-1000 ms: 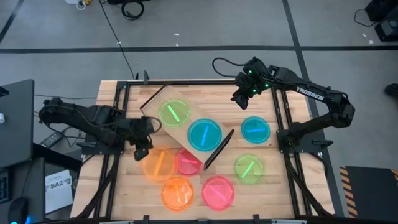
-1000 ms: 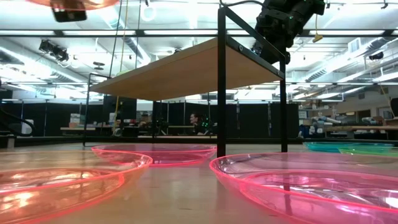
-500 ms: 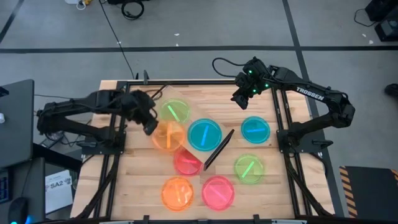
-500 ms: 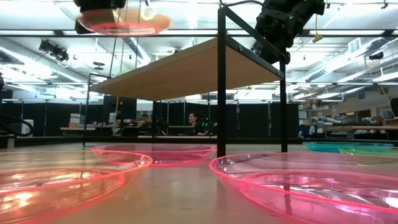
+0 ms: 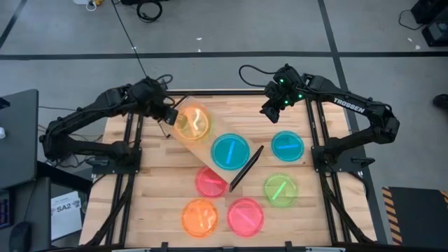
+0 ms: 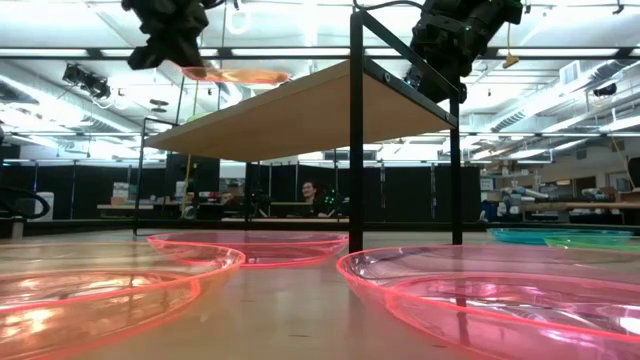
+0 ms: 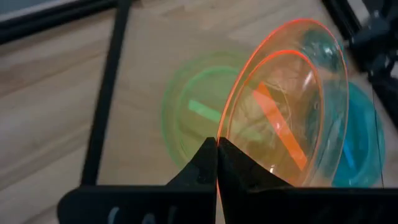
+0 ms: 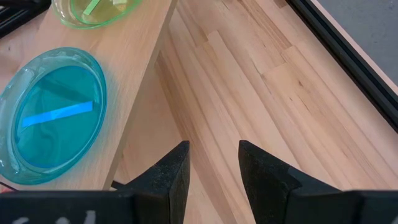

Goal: Place and stack plates onto a shelf
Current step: Stack the top orange plate on top of the green plate on the shelf

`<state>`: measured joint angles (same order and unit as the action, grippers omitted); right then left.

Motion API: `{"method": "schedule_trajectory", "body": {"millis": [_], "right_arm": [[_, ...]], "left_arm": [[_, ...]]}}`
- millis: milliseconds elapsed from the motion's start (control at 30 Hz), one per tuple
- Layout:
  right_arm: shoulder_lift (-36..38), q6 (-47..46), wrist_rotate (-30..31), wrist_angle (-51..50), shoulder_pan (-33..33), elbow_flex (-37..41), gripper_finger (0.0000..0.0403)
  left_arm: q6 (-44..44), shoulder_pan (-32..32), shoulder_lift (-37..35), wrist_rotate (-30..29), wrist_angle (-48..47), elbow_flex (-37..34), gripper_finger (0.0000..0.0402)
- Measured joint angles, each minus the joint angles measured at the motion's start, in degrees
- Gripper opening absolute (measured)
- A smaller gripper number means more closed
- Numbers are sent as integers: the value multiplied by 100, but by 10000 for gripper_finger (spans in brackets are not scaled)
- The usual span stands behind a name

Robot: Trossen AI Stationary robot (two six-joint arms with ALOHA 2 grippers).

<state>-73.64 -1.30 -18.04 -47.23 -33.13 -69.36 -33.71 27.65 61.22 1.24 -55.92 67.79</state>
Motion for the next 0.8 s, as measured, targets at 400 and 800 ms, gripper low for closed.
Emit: {"method": "schedule_trajectory", "body": {"millis": [400,800], "right_arm": [[0,0,0,1,0,1,144],[0,0,2,1,0,0,144]], "left_arm": [[39,193,833,18,110,4,2],[145,193,1343,42,119,2,11]]}}
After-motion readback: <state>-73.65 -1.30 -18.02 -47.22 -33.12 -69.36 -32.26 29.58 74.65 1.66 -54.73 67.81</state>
